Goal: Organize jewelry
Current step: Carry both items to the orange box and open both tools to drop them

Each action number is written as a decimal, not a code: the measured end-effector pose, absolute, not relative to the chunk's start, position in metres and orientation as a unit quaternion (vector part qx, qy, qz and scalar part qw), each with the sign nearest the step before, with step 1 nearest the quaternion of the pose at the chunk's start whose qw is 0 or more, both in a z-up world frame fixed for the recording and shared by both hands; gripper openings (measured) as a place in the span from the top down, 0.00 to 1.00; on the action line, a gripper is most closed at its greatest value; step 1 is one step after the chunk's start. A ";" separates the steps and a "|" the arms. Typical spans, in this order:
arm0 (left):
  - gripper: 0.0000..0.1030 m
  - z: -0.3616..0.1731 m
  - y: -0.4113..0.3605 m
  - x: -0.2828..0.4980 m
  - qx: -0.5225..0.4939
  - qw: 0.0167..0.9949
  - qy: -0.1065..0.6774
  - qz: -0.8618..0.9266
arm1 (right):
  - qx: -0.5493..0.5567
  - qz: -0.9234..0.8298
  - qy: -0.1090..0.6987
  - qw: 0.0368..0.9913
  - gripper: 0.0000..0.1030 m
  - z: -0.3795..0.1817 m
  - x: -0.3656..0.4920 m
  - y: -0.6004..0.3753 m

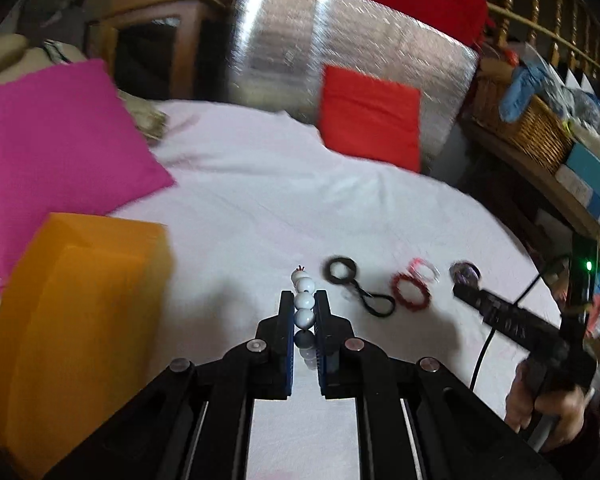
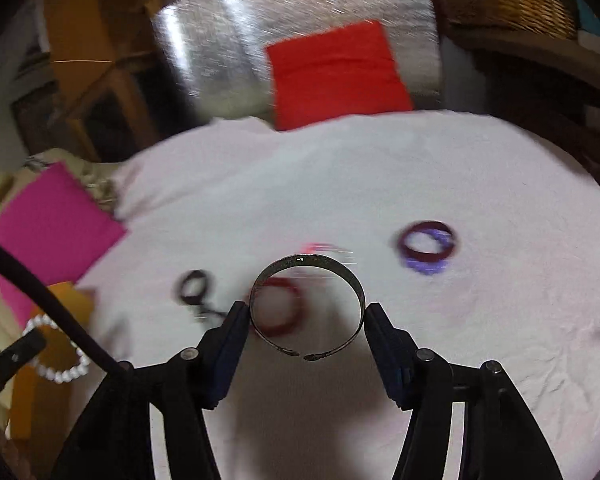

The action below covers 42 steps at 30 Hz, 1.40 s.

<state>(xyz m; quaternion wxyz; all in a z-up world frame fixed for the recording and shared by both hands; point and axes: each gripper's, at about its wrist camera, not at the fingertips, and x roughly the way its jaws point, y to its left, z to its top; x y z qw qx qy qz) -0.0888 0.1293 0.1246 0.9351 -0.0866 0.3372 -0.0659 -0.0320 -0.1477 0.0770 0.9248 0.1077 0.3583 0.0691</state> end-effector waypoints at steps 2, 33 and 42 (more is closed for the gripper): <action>0.91 0.132 0.148 -0.103 -0.095 0.941 0.322 -0.041 | 0.102 0.097 0.353 0.925 0.39 0.082 -0.038 -0.122; 0.33 0.091 0.275 -0.145 -0.136 0.914 0.298 0.240 | 0.085 0.258 0.384 0.882 0.35 0.096 -0.011 0.115; 0.25 0.099 0.213 -0.128 -0.079 0.935 0.287 0.194 | 0.118 0.126 0.372 0.912 0.43 0.091 -0.033 -0.067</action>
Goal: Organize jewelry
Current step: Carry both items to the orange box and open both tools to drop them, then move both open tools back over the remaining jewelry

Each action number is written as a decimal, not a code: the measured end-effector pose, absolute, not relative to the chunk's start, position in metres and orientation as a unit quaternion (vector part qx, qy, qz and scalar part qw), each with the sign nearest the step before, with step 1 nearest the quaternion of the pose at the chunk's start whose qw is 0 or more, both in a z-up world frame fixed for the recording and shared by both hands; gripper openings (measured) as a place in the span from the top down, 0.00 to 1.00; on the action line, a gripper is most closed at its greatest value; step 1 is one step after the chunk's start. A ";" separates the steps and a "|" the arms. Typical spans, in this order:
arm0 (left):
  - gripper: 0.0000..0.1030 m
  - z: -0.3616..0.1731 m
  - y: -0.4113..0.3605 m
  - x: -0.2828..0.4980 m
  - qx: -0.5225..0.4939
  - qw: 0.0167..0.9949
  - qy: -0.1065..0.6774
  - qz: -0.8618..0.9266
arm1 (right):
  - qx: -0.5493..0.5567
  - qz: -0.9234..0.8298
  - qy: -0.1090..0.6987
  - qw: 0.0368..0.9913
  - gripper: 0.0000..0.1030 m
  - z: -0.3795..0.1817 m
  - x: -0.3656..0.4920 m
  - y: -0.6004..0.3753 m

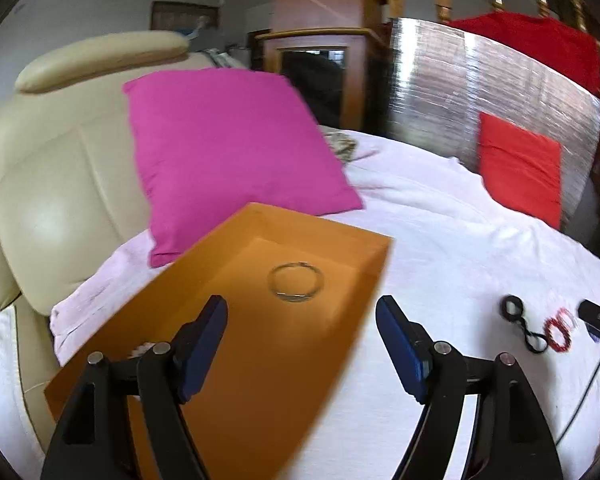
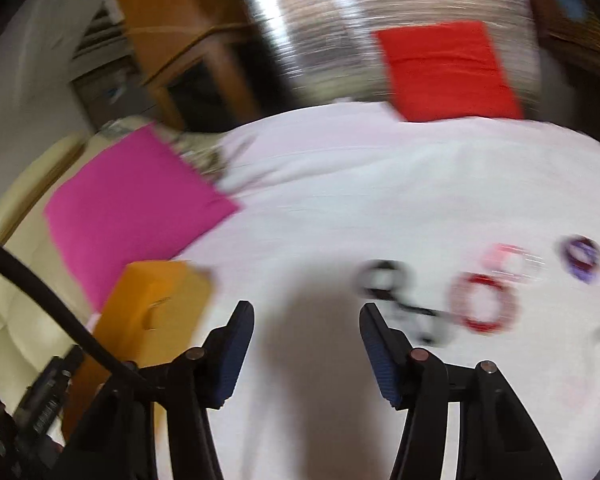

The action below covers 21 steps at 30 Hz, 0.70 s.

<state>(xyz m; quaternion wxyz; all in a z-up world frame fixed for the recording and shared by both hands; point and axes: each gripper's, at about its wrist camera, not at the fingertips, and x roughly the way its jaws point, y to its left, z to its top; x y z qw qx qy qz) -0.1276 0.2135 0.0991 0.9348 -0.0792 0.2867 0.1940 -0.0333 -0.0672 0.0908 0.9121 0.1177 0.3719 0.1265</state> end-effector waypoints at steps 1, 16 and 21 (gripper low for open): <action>0.25 0.099 0.204 -0.124 -0.071 0.936 0.289 0.187 | 0.118 0.109 0.370 0.915 0.43 0.090 -0.035 -0.083; 0.24 0.088 0.068 -0.102 0.044 0.943 0.310 0.115 | 0.175 0.037 0.386 0.905 0.43 0.067 -0.049 -0.200; 0.24 0.086 0.046 -0.098 0.054 0.943 0.314 0.099 | 0.181 0.029 0.391 0.902 0.43 0.067 -0.054 -0.223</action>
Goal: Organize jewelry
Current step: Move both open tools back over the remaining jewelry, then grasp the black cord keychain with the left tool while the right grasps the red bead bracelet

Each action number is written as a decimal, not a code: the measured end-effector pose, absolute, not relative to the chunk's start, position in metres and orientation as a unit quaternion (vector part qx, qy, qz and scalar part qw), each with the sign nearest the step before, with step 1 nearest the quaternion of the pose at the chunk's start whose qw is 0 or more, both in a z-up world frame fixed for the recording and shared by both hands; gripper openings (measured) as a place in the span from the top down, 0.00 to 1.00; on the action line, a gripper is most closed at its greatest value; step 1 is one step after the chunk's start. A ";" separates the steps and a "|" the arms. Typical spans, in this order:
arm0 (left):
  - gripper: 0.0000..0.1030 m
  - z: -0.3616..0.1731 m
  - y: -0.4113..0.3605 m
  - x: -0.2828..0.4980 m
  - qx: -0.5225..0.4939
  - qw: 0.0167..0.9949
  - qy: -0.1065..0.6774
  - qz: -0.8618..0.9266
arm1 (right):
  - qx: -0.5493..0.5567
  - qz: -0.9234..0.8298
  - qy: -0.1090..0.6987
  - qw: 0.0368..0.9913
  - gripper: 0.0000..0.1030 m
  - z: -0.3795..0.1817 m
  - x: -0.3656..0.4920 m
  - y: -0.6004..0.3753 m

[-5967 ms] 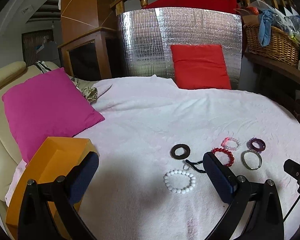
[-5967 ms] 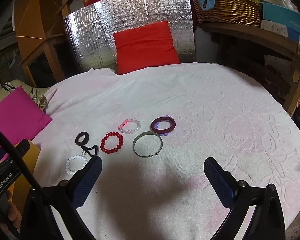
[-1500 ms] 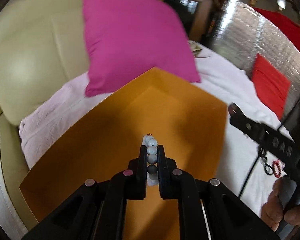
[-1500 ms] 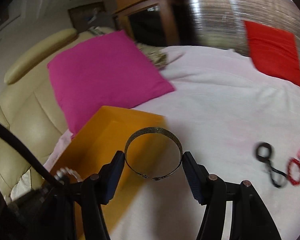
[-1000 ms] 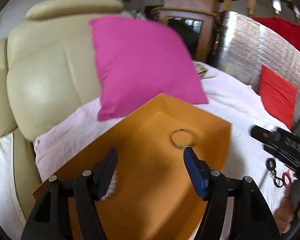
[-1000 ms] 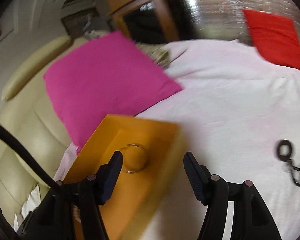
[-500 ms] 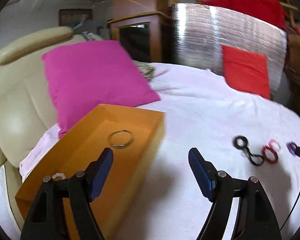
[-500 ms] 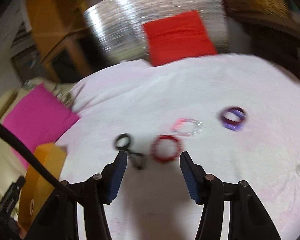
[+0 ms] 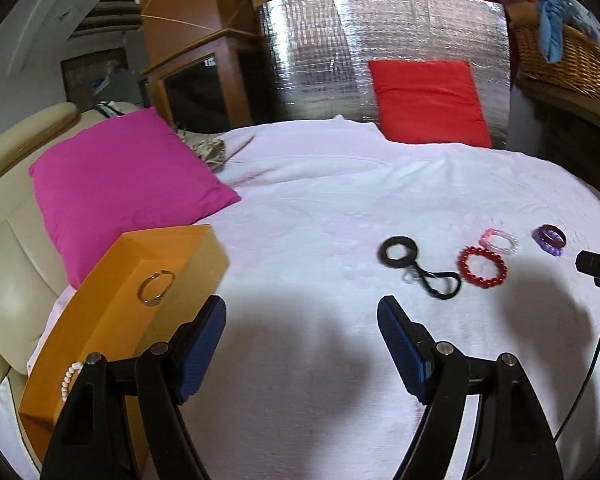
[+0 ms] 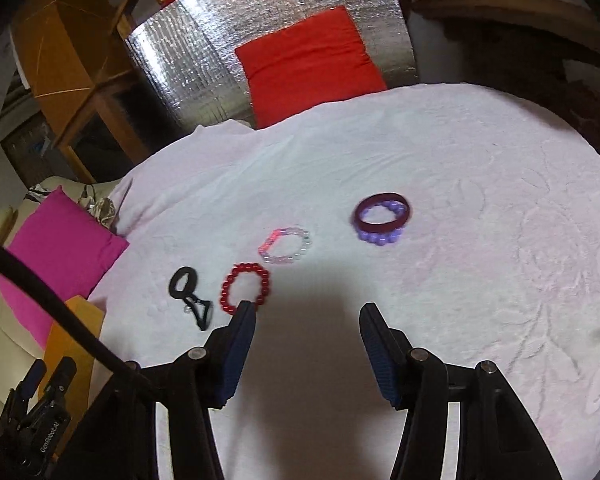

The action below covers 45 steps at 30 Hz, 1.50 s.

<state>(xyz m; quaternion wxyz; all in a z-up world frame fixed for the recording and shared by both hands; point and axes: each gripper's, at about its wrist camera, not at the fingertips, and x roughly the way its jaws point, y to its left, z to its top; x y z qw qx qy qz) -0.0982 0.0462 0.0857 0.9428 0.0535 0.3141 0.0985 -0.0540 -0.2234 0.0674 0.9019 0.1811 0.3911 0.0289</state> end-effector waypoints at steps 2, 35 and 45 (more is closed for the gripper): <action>0.24 0.085 0.040 -0.096 0.057 0.943 0.315 0.094 | 0.185 0.024 0.393 0.901 0.43 0.067 -0.055 -0.231; 0.24 0.055 -0.007 -0.026 -0.015 0.905 0.425 -0.010 | 0.246 -0.024 0.397 0.884 0.43 0.054 -0.029 -0.285; 0.24 0.024 0.009 0.003 -0.117 0.873 0.471 -0.052 | 0.226 -0.006 0.409 0.884 0.43 0.048 -0.014 -0.265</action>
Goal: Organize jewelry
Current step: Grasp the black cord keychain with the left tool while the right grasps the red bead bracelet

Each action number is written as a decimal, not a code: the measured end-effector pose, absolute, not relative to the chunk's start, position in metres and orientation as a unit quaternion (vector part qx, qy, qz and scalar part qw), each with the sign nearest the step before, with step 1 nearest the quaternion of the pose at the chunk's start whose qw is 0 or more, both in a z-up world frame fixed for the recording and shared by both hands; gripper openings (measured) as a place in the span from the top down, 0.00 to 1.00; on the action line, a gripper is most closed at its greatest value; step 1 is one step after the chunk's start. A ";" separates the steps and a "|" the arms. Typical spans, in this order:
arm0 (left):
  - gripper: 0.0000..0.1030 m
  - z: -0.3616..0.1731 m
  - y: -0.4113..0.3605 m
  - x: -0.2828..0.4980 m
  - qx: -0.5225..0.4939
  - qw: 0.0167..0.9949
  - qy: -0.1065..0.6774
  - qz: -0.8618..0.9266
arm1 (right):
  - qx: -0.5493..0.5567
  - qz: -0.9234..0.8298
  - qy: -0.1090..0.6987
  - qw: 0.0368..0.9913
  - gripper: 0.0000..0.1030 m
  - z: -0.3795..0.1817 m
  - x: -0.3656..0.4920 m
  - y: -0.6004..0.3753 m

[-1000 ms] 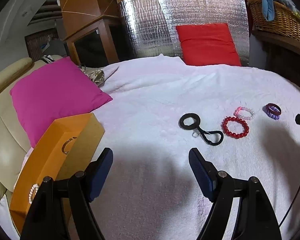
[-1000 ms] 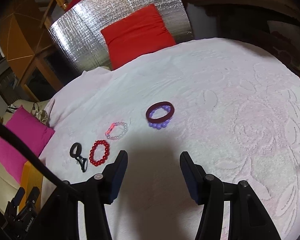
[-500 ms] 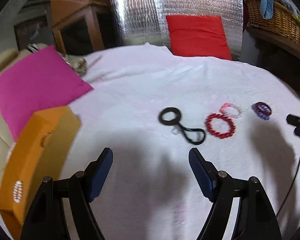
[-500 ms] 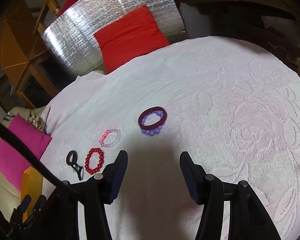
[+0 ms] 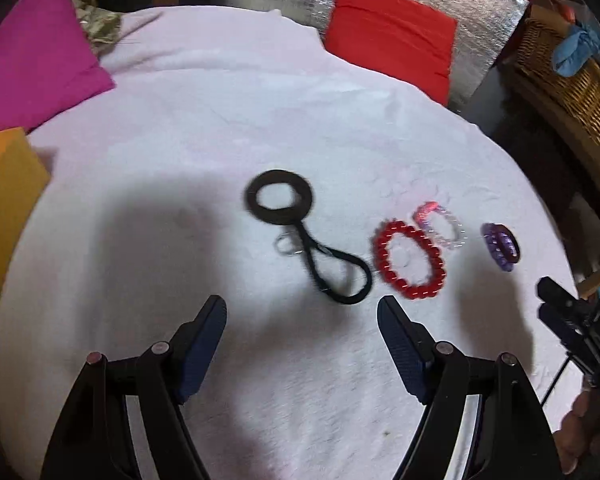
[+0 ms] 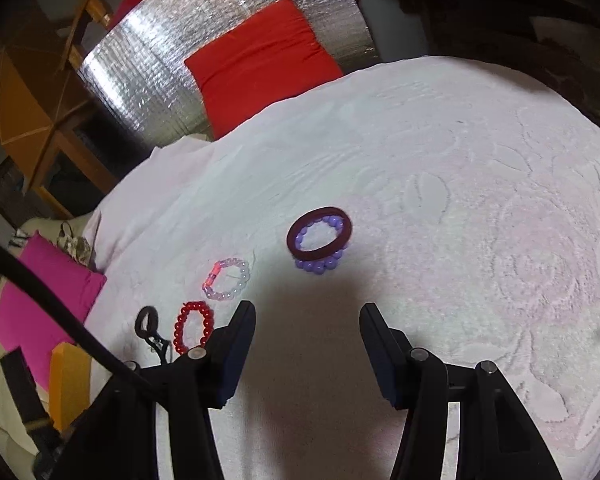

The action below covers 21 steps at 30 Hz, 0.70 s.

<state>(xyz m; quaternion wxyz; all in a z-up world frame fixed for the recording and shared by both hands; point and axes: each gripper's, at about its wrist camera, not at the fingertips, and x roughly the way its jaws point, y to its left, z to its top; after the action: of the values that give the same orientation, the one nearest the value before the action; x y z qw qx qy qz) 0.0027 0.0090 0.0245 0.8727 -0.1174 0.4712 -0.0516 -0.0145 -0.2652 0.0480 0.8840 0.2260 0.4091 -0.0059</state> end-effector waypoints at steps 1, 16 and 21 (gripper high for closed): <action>0.24 0.024 0.006 0.005 -0.118 0.871 0.472 -0.059 | 0.226 -0.006 0.410 0.883 0.43 0.047 -0.013 -0.264; 0.93 0.019 0.017 0.015 -0.138 0.861 0.481 -0.091 | 0.225 0.022 0.413 0.882 0.43 0.042 -0.003 -0.239; 0.93 0.040 0.029 -0.004 -0.111 0.878 0.455 -0.100 | 0.186 0.049 0.424 0.885 0.43 0.039 0.008 -0.199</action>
<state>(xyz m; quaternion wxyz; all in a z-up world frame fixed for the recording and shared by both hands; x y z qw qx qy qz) -0.0041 0.0291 0.0402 0.8777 -0.1112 0.4553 -0.0995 0.0078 -0.1986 0.0390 0.8850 0.1858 0.4242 0.0492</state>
